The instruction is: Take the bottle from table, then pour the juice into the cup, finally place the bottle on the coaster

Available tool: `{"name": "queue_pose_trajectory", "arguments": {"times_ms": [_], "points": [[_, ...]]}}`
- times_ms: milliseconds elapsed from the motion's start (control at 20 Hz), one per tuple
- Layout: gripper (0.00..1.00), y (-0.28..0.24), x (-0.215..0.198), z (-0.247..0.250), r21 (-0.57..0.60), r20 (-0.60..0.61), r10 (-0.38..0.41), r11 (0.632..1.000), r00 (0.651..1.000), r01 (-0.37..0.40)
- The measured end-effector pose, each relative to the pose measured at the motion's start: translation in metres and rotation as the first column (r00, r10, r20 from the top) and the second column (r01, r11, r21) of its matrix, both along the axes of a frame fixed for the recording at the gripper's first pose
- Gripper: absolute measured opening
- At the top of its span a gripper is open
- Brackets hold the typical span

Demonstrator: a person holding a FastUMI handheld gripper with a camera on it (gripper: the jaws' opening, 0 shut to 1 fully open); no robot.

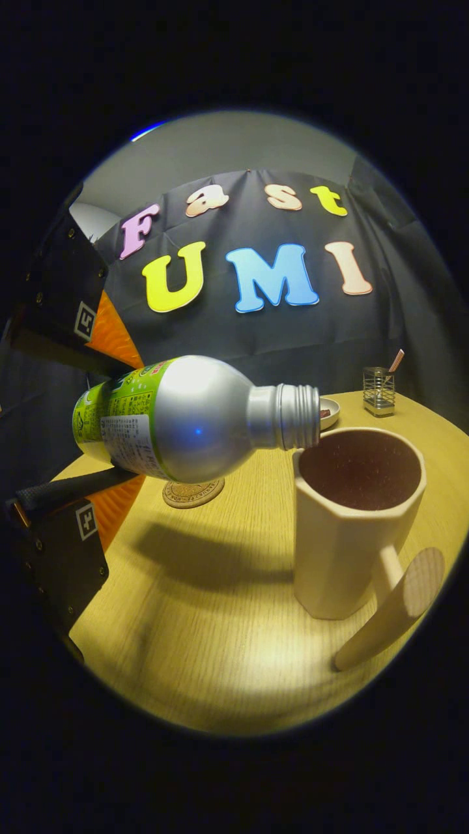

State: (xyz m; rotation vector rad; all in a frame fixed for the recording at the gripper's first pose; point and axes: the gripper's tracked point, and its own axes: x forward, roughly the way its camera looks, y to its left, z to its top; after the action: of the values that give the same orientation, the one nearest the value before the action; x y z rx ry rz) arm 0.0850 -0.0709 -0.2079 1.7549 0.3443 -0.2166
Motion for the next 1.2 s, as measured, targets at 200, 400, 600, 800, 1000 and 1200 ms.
{"name": "queue_pose_trajectory", "arguments": {"times_ms": [200, 400, 600, 800, 1000, 1200], "points": [[0.75, -0.002, 0.000, 0.001, 0.048, -0.008, -0.018, 0.999, 1.000, 0.018], [0.75, -0.007, 0.001, 0.004, 0.085, -0.010, -0.040, 0.996, 0.999, 0.040], [0.75, -0.004, 0.005, 0.006, 0.143, -0.018, -0.052, 0.988, 0.998, 0.054], [0.75, -0.004, 0.006, 0.010, 0.179, -0.020, -0.060, 0.982, 0.998, 0.063], [0.75, -0.004, 0.005, 0.013, 0.203, -0.020, -0.068, 0.977, 0.997, 0.071], [0.75, -0.004, 0.003, 0.014, 0.239, -0.027, -0.072, 0.968, 0.997, 0.076]]}}
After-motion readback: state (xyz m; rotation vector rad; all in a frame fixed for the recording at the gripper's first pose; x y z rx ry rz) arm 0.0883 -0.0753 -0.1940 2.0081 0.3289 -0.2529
